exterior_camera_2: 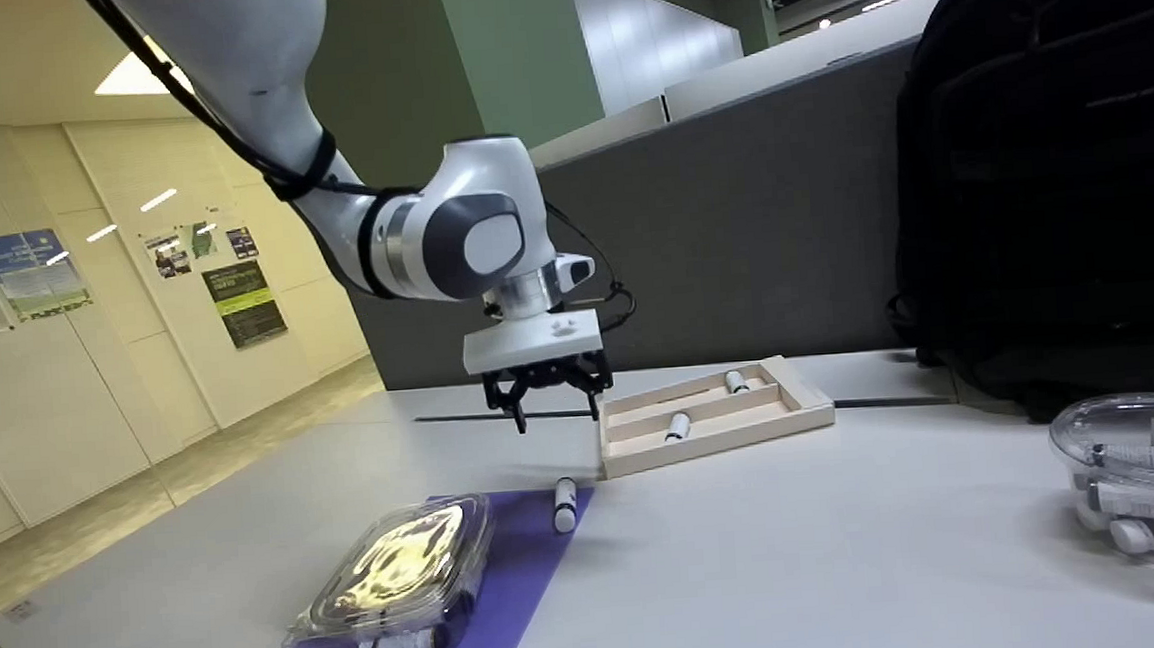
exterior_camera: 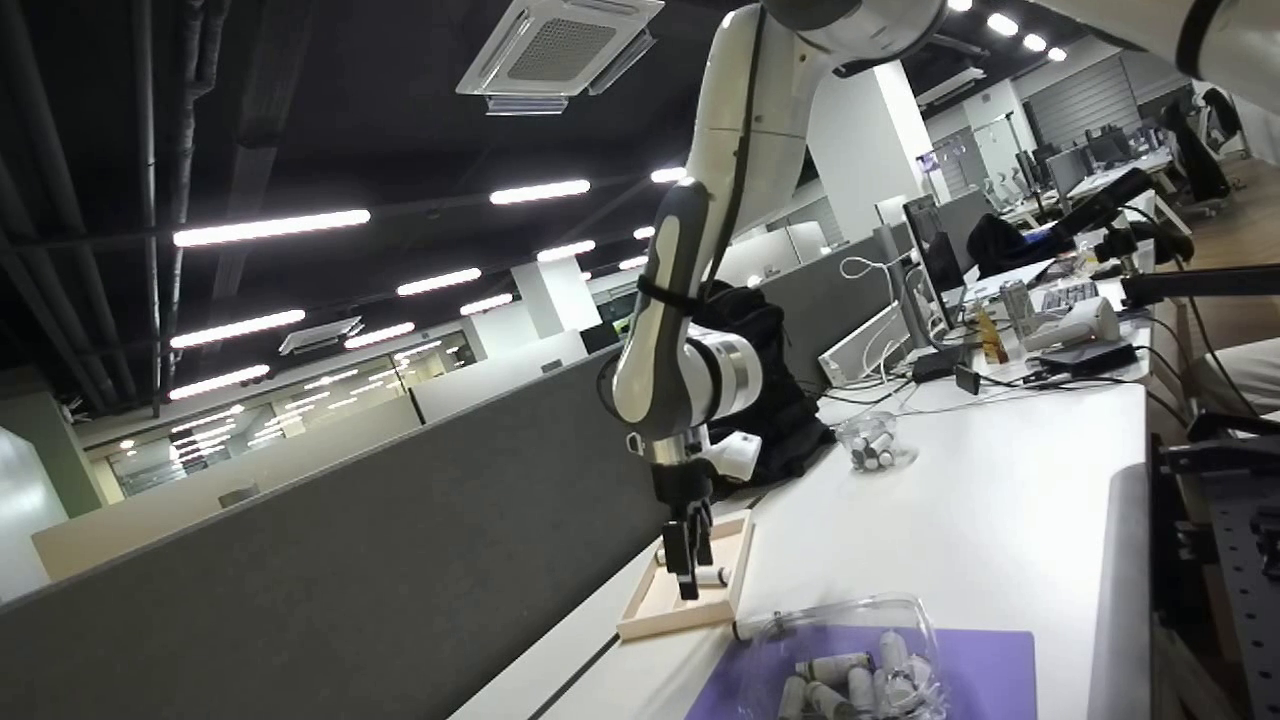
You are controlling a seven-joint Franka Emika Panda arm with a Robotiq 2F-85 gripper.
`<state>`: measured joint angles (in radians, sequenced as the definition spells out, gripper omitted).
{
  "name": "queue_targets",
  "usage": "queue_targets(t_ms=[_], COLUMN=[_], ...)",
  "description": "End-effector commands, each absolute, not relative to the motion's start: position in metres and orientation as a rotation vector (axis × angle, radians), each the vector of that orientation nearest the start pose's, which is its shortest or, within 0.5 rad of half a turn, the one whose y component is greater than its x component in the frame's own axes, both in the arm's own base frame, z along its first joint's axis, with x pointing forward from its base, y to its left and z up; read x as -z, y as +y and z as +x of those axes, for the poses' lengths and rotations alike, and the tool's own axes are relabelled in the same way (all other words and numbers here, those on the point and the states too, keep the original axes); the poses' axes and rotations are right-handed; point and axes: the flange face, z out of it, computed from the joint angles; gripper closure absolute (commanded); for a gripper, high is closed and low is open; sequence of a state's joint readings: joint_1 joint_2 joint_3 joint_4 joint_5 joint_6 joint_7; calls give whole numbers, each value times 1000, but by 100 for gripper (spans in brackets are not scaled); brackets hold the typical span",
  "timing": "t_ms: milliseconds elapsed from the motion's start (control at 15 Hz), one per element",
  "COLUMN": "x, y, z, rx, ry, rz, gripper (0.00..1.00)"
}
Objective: Remove the bottle from the tray and put it on the table
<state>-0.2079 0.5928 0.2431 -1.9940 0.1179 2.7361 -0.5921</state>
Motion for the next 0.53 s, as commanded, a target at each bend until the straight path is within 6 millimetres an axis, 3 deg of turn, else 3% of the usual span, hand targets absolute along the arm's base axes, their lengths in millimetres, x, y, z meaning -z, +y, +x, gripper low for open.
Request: queue_targets(t_ms=[0,267,467], x=[-240,-293,-319], y=[5,-14,-35], z=[627,629,625], rx=[316,421,462], ry=[-606,-544,-466], rz=[-2953,-3016,-3068], gripper=[0,0,0])
